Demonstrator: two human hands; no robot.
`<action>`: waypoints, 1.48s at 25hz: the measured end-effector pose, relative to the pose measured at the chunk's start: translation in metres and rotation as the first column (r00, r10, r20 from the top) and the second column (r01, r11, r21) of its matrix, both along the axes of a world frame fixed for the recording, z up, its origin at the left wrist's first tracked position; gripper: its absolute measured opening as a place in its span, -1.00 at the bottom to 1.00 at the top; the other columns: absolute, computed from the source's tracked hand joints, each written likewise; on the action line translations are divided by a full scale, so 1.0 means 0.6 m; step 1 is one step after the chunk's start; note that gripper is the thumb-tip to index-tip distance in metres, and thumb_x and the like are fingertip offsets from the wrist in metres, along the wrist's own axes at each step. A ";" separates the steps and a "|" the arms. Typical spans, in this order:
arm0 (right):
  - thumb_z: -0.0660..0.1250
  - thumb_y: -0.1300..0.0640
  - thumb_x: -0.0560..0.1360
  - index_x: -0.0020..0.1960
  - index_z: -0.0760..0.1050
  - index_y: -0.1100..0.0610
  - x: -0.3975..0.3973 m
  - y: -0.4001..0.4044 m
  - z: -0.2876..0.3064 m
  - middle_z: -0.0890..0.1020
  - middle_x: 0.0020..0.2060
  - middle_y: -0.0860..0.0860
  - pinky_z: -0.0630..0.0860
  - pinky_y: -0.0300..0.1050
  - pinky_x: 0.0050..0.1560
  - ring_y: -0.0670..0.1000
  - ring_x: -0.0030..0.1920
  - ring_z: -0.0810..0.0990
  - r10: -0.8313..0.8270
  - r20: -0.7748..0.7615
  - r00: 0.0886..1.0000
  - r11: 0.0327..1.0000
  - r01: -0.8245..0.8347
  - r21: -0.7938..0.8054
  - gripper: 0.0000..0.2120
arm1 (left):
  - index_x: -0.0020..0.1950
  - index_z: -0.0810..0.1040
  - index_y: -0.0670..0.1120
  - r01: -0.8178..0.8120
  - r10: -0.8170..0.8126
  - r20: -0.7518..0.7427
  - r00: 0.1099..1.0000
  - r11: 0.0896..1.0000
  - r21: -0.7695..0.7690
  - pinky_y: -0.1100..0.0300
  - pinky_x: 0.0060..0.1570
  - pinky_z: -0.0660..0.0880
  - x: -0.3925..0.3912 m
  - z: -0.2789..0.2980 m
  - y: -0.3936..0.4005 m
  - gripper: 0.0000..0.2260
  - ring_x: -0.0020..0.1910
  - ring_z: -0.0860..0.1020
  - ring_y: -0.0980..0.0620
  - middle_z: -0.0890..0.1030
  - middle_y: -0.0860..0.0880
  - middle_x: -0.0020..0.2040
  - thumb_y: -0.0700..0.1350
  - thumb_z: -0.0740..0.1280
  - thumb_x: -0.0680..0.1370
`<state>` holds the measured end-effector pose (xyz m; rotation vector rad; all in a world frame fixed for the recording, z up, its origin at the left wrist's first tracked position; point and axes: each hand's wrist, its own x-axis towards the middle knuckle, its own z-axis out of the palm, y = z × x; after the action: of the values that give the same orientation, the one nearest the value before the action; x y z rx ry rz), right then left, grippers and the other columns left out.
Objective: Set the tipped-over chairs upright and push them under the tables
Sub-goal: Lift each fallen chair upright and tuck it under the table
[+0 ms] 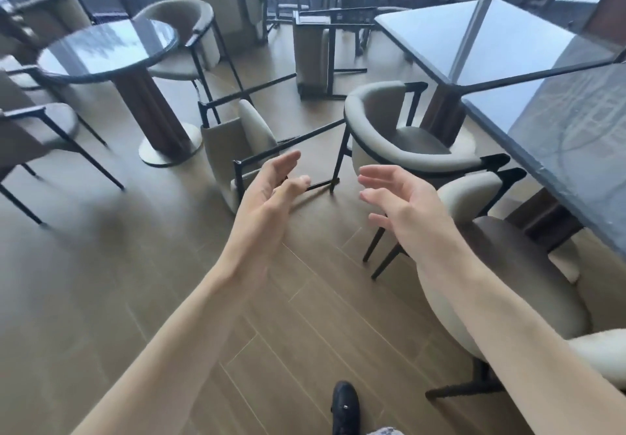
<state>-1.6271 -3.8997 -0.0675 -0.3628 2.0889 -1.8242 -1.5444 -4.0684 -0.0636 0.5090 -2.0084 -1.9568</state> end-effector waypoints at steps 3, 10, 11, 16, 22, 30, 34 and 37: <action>0.35 0.16 0.56 0.19 0.60 -0.07 -0.064 -0.062 0.003 0.67 0.09 -0.19 0.46 0.06 0.36 -0.17 0.19 0.60 0.080 0.010 0.997 0.996 -0.081 0.023 -0.75 | 0.35 0.52 0.15 -0.073 0.073 0.009 0.997 0.997 0.011 0.02 0.44 0.35 -0.049 -0.001 -0.052 -0.58 0.19 0.55 0.36 0.56 0.25 0.28 0.04 0.31 0.48; 0.34 0.16 0.56 0.19 0.60 -0.07 -0.153 -0.229 -0.008 0.67 0.12 -0.17 0.46 0.05 0.36 -0.19 0.19 0.58 0.195 0.020 0.981 0.980 -0.196 0.033 -0.76 | 0.33 0.55 0.18 -0.169 0.169 0.008 0.986 0.985 0.041 0.05 0.39 0.39 -0.109 -0.026 -0.209 -0.62 0.28 0.52 0.29 0.57 0.28 0.29 0.02 0.31 0.50; 0.34 0.16 0.56 0.18 0.60 -0.07 -0.164 -0.262 -0.013 0.67 0.12 -0.17 0.46 0.05 0.36 -0.19 0.20 0.58 0.202 0.023 0.979 0.978 -0.203 0.039 -0.76 | 0.32 0.55 0.18 -0.174 0.174 0.006 0.985 0.984 0.045 0.05 0.39 0.39 -0.116 -0.030 -0.240 -0.63 0.28 0.52 0.29 0.57 0.28 0.29 0.02 0.32 0.51; 0.33 0.17 0.56 0.18 0.61 -0.09 -0.200 -0.430 -0.033 0.67 0.11 -0.19 0.45 0.06 0.37 -0.15 0.20 0.59 0.178 0.043 0.983 0.983 -0.179 0.026 -0.74 | 0.34 0.54 0.19 -0.159 0.159 0.023 0.987 0.987 0.019 0.00 0.44 0.33 -0.149 -0.041 -0.407 -0.61 0.31 0.51 0.26 0.56 0.23 0.33 0.05 0.31 0.50; 0.33 0.21 0.56 0.17 0.61 -0.08 -0.233 -0.674 -0.041 0.67 0.11 -0.18 0.52 0.07 0.29 -0.13 0.19 0.62 0.084 0.068 0.994 0.996 -0.081 -0.043 -0.73 | 0.30 0.57 0.21 -0.136 0.136 0.061 0.989 0.991 0.000 0.00 0.45 0.32 -0.167 -0.031 -0.672 -0.66 0.27 0.51 0.34 0.59 0.26 0.28 0.05 0.31 0.53; 0.33 0.16 0.52 0.16 0.62 -0.08 -0.273 -0.867 -0.038 0.68 0.10 -0.17 0.55 -0.05 0.13 -0.12 0.15 0.64 0.064 0.069 0.996 0.994 -0.058 -0.095 -0.73 | 0.23 0.62 0.23 -0.095 0.096 0.076 0.992 0.995 -0.015 0.00 0.44 0.32 -0.211 -0.018 -0.878 -0.72 0.29 0.50 0.30 0.61 0.28 0.22 0.06 0.30 0.53; 0.32 0.07 0.45 0.17 0.61 -0.10 -0.306 -0.943 -0.039 0.67 0.12 -0.19 0.56 0.04 0.22 -0.09 0.19 0.62 0.066 0.073 0.995 0.994 -0.060 -0.086 -0.70 | 0.22 0.62 0.24 -0.088 0.090 0.093 0.992 0.996 -0.022 -0.02 0.44 0.32 -0.251 -0.023 -0.952 -0.72 0.31 0.48 0.28 0.62 0.27 0.21 0.06 0.29 0.53; 0.32 0.12 0.52 0.16 0.62 -0.11 -0.342 -1.003 -0.048 0.67 0.13 -0.18 0.54 0.09 0.26 -0.09 0.20 0.62 0.060 0.080 0.995 0.994 -0.052 -0.093 -0.74 | 0.21 0.62 0.24 -0.070 0.072 0.091 0.993 0.997 -0.029 -0.02 0.44 0.32 -0.292 -0.025 -1.011 -0.72 0.30 0.48 0.31 0.63 0.27 0.19 0.07 0.29 0.53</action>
<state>-1.8325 -4.5017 -0.0964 -0.3585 1.9259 -1.8733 -1.7199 -4.6751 -0.0788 0.6670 -2.0384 -1.8949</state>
